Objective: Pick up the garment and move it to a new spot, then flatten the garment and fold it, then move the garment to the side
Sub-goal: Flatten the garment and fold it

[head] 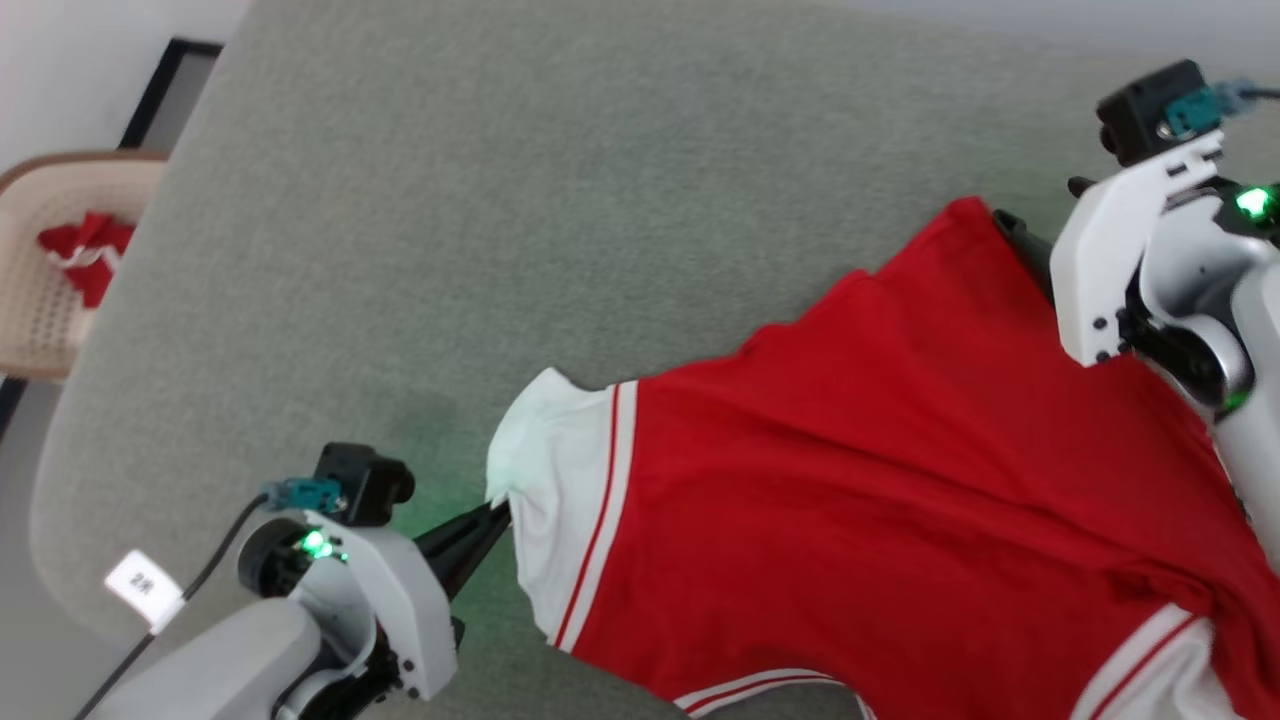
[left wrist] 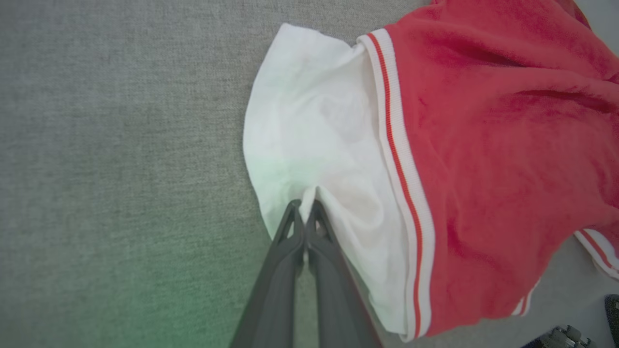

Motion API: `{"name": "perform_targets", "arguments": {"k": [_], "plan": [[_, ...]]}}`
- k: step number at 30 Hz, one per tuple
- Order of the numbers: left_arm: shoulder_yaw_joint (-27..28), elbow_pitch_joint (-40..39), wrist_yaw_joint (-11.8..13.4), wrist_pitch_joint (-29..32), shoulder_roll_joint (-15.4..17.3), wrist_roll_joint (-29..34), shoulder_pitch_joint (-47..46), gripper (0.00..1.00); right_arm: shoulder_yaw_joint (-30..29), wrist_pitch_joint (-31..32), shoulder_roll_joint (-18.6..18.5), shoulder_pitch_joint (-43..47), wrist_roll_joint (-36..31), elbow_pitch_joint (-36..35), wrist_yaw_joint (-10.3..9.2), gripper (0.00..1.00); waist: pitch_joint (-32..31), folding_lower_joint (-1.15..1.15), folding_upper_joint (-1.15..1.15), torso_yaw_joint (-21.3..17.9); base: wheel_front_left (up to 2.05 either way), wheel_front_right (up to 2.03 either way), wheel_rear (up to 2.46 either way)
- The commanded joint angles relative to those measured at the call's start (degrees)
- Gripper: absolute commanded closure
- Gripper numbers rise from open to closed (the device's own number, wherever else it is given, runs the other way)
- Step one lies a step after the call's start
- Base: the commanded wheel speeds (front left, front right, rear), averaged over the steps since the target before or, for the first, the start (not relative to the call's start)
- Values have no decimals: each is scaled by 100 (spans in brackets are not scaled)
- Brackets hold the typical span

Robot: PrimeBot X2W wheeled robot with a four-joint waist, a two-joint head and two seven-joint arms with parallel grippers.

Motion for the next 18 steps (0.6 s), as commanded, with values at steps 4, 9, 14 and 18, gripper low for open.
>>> {"name": "perform_targets", "arguments": {"k": [4, 9, 14, 18], "plan": [[-46, 194, -141, -30, -228, 59, -193, 100, 740, 191, -62, -716, 257, 1032, -9, 0, 341, 0, 0, 413, 0, 0, 0], [-89, 403, -233, -60, -407, 61, -289, 100, 1348, 639, -98, -1125, 611, 1884, -9, 0, 446, 0, 0, 594, 0, 0, 0], [-131, 602, -306, -91, -520, 24, -343, 100, 1861, 1120, -53, -1157, 937, 2552, -9, 93, 477, 0, 0, 680, 0, 0, 0], [-114, 721, -335, -64, -536, -50, -401, 100, 1891, 1091, -109, -1402, 1043, 2901, -10, 100, 447, 0, 0, 642, 0, 0, 0]]}}
